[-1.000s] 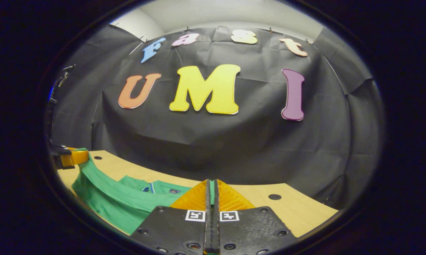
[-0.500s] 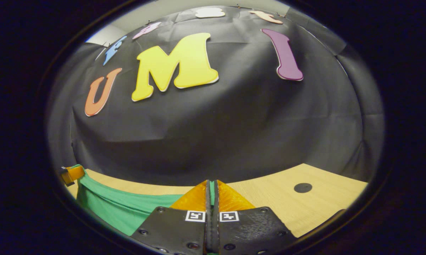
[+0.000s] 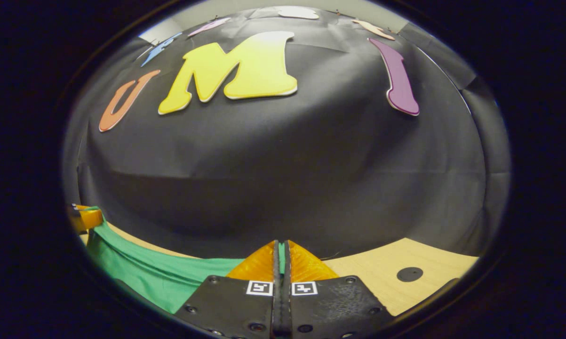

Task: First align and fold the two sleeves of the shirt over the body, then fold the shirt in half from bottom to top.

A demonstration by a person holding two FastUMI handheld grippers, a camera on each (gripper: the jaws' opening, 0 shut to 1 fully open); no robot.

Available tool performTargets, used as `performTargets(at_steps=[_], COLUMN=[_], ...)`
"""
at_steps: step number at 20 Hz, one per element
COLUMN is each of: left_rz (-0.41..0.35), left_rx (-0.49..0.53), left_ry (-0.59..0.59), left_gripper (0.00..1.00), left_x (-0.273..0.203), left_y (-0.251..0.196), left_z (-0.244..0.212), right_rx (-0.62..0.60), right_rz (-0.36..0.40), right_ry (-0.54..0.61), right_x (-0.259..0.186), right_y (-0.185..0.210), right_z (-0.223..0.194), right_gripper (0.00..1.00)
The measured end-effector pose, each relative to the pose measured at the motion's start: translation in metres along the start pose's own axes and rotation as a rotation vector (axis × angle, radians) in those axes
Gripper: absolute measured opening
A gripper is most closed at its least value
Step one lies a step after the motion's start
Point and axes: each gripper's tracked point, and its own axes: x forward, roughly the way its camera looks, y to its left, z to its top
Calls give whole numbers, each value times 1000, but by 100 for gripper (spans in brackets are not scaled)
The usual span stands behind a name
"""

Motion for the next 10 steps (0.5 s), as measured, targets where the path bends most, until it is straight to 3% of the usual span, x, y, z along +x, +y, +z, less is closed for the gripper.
performTargets(at_steps=[4, 6, 8, 10], left_rz=[13, 20, 28, 24], left_rx=[-12, 6, 4, -11], left_ry=[3, 9, 7, 2], left_gripper=[12, 16, 55, 100], left_x=[1, 0, 1, 0], left_y=[0, -1, 2, 2], left_z=[-2, -3, -3, 0], right_rx=[-24, -8, -7, -38], right_rz=[9, 0, -1, 2], right_ry=[-5, 3, 3, 0], right_x=[-2, -1, 1, 0], right_y=[2, 0, 0, 5], right_z=[-2, -3, -4, -3], right_gripper=[0, 0, 7, 52])
